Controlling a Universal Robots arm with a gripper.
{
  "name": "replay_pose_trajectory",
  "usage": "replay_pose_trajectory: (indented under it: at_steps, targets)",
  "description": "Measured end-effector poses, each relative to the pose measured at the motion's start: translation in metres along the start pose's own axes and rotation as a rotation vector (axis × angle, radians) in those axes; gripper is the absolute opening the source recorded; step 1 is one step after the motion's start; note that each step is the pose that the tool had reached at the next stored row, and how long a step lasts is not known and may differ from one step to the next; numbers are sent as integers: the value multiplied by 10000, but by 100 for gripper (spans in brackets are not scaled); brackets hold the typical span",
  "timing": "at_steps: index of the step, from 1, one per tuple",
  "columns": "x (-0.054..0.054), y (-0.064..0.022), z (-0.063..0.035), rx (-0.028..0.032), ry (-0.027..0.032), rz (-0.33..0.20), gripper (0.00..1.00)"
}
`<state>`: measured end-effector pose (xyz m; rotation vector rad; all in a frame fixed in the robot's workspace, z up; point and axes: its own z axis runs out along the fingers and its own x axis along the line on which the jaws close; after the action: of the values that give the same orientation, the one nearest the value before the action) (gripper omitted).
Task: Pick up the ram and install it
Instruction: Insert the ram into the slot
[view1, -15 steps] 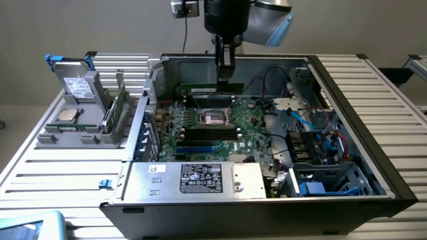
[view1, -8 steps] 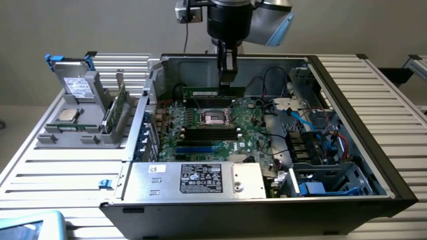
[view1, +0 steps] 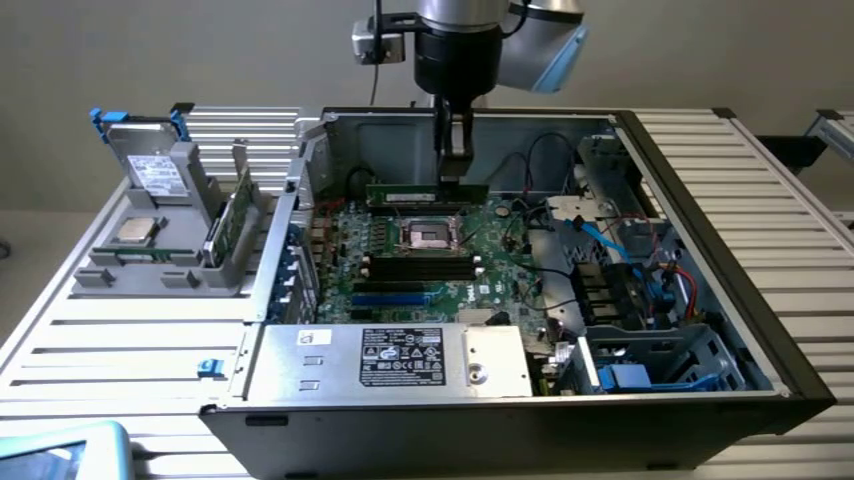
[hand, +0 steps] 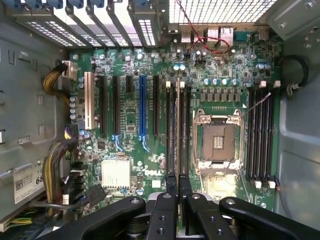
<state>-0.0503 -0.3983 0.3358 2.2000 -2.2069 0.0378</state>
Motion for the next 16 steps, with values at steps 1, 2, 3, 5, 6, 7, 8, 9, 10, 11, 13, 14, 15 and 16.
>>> replay_pose_trajectory:
  at_steps: [1, 2, 3, 5, 6, 7, 8, 9, 10, 11, 13, 14, 15, 16]
  targets:
    - [0, 0, 18, 0, -1, 0, 13]
    - [0, 0, 36, 0, 0, 0, 13]
    - [0, 0, 54, 1, -1, 0, 13]
    - [0, 0, 90, 0, 0, 0, 13]
    - [-1, 0, 109, 1, -1, 0, 13]
    - [-1, 0, 127, 0, 0, 0, 13]
    - [-2, 0, 145, 0, -1, 0, 13]
    - [-2, 0, 163, 1, -1, 1, 13]
    - [-1, 0, 181, 0, 0, 0, 13]
    - [-1, 0, 199, 0, 0, 0, 13]
    - [-1, 0, 237, 0, 0, 0, 13]
    - [-1, 0, 255, 1, -1, 1, 13]
    - [-1, 0, 272, 1, -1, 0, 13]
    - [0, 0, 290, 0, 0, 0, 13]
